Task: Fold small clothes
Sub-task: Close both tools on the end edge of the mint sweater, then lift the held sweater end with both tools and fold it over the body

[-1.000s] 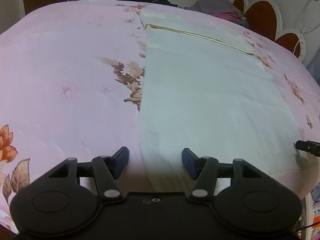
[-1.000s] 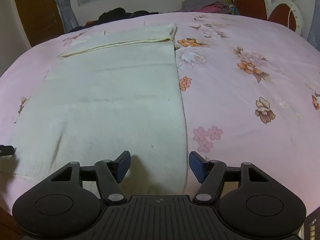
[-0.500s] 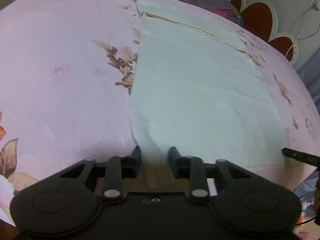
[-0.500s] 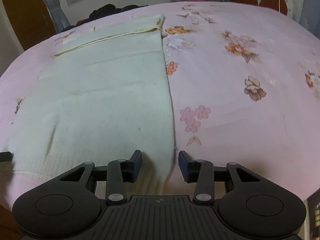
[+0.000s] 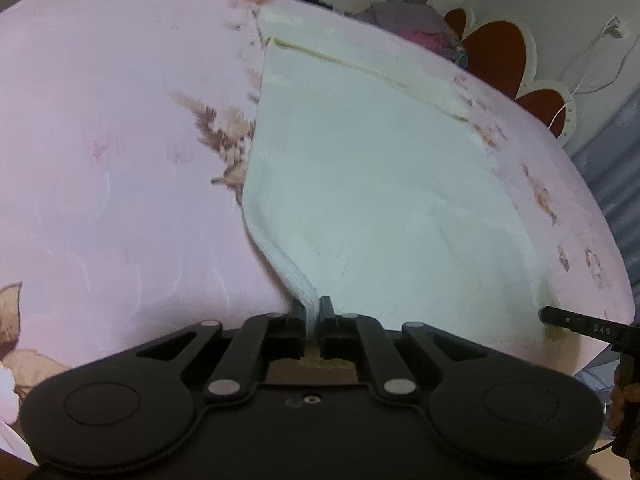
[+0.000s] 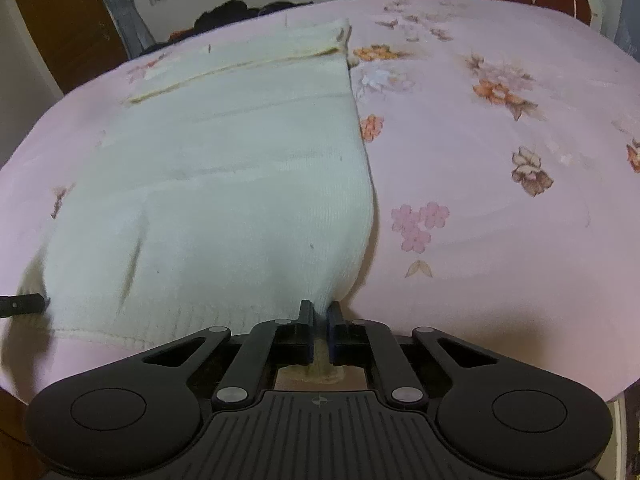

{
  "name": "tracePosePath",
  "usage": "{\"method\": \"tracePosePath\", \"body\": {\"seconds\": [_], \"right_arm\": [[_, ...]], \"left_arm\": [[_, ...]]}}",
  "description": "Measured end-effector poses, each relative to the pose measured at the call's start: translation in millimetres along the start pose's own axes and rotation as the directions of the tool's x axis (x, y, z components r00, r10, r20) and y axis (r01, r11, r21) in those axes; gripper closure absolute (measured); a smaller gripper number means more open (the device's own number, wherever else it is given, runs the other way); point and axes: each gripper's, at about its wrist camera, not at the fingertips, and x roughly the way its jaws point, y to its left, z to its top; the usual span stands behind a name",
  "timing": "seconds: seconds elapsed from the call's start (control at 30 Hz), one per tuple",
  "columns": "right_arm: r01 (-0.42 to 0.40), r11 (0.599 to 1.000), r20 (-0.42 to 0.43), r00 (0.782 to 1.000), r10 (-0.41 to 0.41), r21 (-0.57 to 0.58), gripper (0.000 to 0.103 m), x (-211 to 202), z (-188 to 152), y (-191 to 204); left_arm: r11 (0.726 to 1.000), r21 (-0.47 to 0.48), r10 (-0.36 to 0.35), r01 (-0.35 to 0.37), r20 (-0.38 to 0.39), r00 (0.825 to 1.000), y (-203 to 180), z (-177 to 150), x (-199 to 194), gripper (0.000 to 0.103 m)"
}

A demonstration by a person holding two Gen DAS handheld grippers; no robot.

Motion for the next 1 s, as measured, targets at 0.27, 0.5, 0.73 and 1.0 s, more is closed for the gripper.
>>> {"method": "tracePosePath", "body": {"seconds": [0.27,0.5,0.73,1.0], "right_arm": [[-0.045,0.999,0.071,0.997,0.043,0.013,0.098,-17.3,17.3,9.2],[-0.09,0.995,0.166,0.983,0.082,0.037,0.098,-31.5,54.6,8.2],[-0.135,0.989,0.245,0.962,0.118,0.054,0.098,-18.0,116.1,3.1],[-0.159,0.985,0.303,0.944,0.13,0.073,0.098,19.7,186.3,-6.2]], "left_arm": [[0.999,0.041,-0.035,0.031,0.097,0.995,-9.9,27.0,-16.6,0.098],[0.997,0.06,-0.051,0.041,0.182,0.982,-16.3,66.7,-20.8,0.098],[0.999,0.045,-0.037,0.026,0.264,0.964,-17.4,122.8,-9.3,0.098],[0.999,0.05,-0.02,0.004,0.328,0.944,-26.4,184.0,22.7,0.098]]}}
